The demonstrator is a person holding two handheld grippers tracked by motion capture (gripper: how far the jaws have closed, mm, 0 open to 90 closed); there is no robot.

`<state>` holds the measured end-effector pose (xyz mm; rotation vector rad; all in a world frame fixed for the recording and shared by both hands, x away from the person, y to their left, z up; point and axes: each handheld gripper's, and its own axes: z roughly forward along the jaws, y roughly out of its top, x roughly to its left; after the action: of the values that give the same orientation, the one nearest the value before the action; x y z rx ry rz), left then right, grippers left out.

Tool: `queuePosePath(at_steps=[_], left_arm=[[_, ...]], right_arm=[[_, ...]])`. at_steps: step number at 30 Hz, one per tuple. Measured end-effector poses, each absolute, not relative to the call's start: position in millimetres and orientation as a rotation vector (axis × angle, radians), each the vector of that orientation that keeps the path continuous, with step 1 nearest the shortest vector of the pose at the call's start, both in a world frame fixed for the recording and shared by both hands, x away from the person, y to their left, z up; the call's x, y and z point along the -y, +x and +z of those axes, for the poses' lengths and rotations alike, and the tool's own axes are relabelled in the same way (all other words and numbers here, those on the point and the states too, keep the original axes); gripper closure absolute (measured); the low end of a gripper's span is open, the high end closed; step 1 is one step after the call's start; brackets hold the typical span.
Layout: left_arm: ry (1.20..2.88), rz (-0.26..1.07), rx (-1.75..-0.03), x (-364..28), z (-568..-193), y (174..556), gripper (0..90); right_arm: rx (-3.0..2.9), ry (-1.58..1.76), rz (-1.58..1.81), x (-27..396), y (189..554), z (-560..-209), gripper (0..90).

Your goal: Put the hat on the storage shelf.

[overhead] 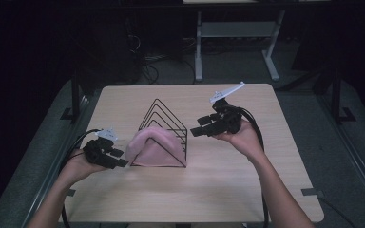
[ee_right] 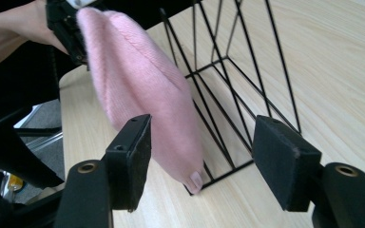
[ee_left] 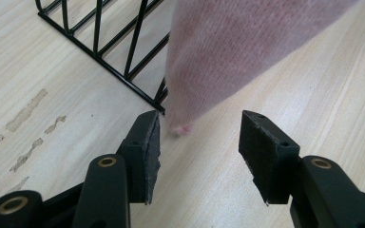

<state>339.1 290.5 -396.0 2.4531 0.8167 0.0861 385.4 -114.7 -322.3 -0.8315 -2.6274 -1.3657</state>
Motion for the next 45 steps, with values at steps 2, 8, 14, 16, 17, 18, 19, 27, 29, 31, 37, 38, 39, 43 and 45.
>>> queuePosePath(at_steps=[2,8,14,16,17,18,19,27,29,31,37,38,39,43,45], left_arm=[[2.458,0.088,-0.816,-292,-397,338,48.2],[2.450,0.091,-0.826,-295,-398,336,46.8],[2.440,0.089,-0.833,-296,-398,335,46.0],[2.449,0.091,-0.828,-297,-398,335,45.3],[2.448,0.090,-0.828,-297,-399,335,44.9],[2.444,0.087,-0.835,-297,-399,334,44.4],[2.445,0.090,-0.838,-297,-399,334,43.9],[2.432,0.085,-0.835,-297,-400,331,42.8],[2.432,0.085,-0.836,-297,-401,330,42.6],[2.427,0.082,-0.843,-296,-401,329,41.9],[2.415,0.086,-0.851,-295,-403,328,39.8],[2.410,0.086,-0.853,-295,-403,328,39.5],[2.409,0.086,-0.854,-295,-403,328,39.2],[2.411,0.087,-0.855,-296,-403,327,38.0],[2.408,0.090,-0.859,-296,-403,327,36.8]], right_arm=[[2.625,-0.849,-1.369,119,386,-324,37.4],[2.622,-0.897,-1.358,130,386,-329,36.7],[2.619,-0.935,-1.342,139,385,-336,35.6],[2.619,-0.950,-1.331,143,384,-339,35.7],[2.613,-0.959,-1.328,144,384,-340,35.6],[2.617,-0.961,-1.326,146,383,-341,35.6],[2.613,-0.970,-1.325,148,383,-342,35.5],[2.604,-1.033,-1.321,168,376,-351,33.3],[2.603,-1.039,-1.321,169,376,-352,33.1],[2.605,-1.055,-1.313,175,374,-354,32.7],[2.585,-1.123,-1.302,191,367,-364,31.4],[2.580,-1.133,-1.300,193,366,-365,31.4],[2.582,-1.139,-1.294,196,365,-367,31.4],[2.572,-1.175,-1.290,206,360,-372,30.9],[2.565,-1.192,-1.288,211,357,-375,30.6]])
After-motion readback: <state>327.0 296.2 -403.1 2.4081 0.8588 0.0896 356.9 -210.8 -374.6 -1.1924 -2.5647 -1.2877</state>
